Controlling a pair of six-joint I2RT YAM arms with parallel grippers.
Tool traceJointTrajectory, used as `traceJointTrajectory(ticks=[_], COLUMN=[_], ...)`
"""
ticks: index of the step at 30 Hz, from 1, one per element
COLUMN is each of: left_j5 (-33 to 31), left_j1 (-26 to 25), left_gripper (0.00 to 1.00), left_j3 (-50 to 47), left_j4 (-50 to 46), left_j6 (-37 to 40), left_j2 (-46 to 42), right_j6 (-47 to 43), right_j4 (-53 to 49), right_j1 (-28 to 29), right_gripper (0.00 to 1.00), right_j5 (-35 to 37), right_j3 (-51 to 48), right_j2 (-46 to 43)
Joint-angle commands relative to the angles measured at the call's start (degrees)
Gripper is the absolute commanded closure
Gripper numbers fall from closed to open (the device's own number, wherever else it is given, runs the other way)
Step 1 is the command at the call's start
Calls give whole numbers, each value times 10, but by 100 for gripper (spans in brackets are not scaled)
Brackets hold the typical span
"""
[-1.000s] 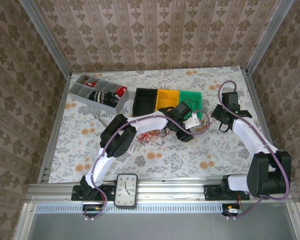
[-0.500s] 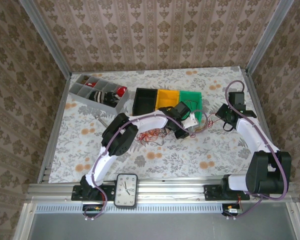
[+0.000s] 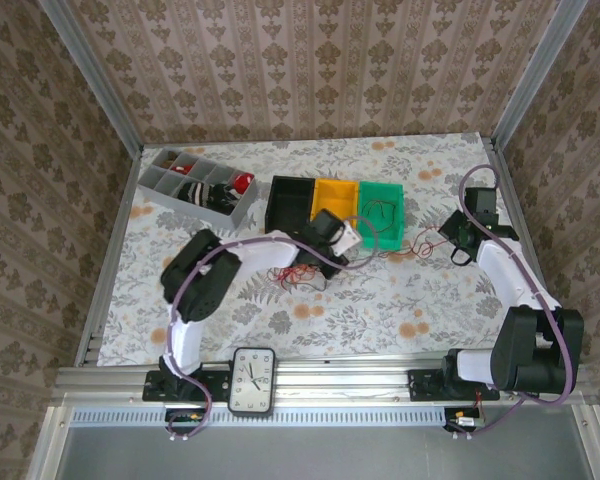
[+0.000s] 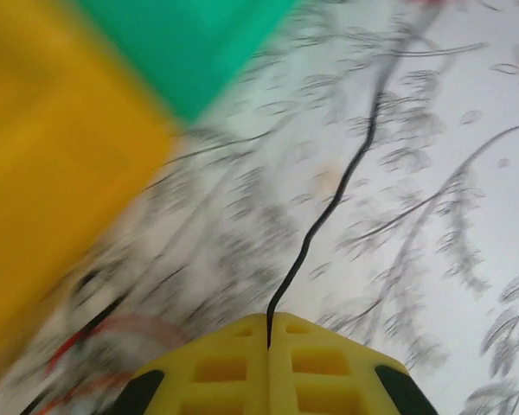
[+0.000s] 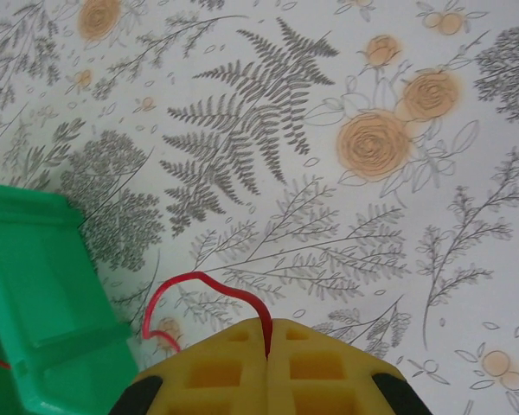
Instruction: Untangle the cables
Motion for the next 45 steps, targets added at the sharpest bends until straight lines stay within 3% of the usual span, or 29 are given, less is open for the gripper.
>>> traceJointTrajectory(ticks=[1, 15, 19, 22, 25, 29, 33, 39, 45], left_j5=[-34, -38, -34, -24, -17, 26, 14, 3, -3], left_j1=[29, 145, 147, 128, 108, 101, 98, 101, 106], left_gripper=[100, 100, 100, 100, 100, 100, 100, 100, 100], left_j3=[-52, -226, -232, -214, -204, -181, -157, -157, -164], left_j4=[77, 202, 208, 182, 172, 162, 142, 148, 153], left_j6=[-72, -214, -209, -180, -159, -143, -142, -149, -158], left_j2=[-65, -170, -175, -164, -149, -126, -107, -104, -105], right_j6=[11, -4, -13, -21, -21, -48, -85, -121, -143], right_j4=[-21, -51, -46, -30, 0, 34, 53, 79, 108], right_j1=[-11, -46, -63, -59, -28, 33, 105, 184, 204], right_gripper=[100, 100, 100, 100, 100, 100, 100, 100, 100], right_j5=[53, 144, 160, 122, 105, 130, 171, 211, 183], right_j3=[-5, -11, -15, -13, -13, 3, 43, 95, 142], right_j2=[-9, -25, -37, -51, -89, -139, -154, -121, -33])
